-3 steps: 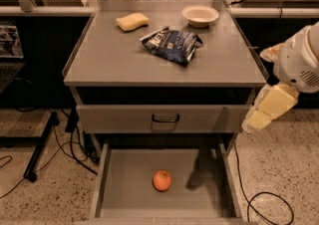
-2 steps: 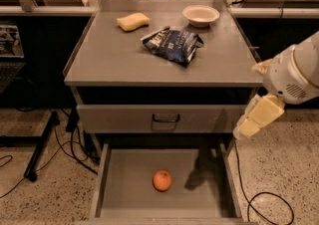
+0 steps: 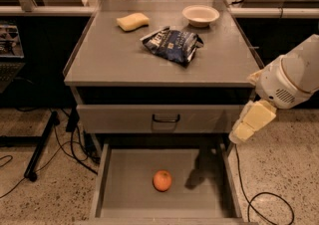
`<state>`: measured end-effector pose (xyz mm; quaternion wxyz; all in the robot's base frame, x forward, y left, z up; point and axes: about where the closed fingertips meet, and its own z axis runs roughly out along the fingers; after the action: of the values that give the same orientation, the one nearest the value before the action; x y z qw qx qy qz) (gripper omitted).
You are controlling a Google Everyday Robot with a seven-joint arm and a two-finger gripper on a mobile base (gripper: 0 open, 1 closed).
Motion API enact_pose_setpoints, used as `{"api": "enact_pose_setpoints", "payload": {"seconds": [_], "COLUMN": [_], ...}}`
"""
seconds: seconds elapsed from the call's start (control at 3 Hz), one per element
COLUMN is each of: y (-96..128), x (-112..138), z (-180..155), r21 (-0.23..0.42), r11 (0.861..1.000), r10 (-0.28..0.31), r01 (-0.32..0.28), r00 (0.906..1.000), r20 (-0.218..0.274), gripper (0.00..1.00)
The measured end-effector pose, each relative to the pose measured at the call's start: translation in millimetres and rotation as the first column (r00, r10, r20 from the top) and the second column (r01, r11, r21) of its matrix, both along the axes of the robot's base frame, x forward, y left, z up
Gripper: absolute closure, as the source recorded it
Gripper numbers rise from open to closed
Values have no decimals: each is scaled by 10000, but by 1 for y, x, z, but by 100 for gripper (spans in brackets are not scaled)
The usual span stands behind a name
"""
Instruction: Pick orange from middle drawer and place on counter
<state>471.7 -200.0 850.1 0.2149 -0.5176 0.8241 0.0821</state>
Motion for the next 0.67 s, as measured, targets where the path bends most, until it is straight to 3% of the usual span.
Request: {"api": "enact_pose_setpoints", "payload": {"seconds": [0.33,0.67], "y": [1,5], "x": [-7,-21], "z": [8,-34], "r21": [-144,769], "r11": [9999,9960], "r10": [68,-449], "r01": [-63,461], "r00": [9994,9988], "r20": [352,-170], "gripper": [0,0]}}
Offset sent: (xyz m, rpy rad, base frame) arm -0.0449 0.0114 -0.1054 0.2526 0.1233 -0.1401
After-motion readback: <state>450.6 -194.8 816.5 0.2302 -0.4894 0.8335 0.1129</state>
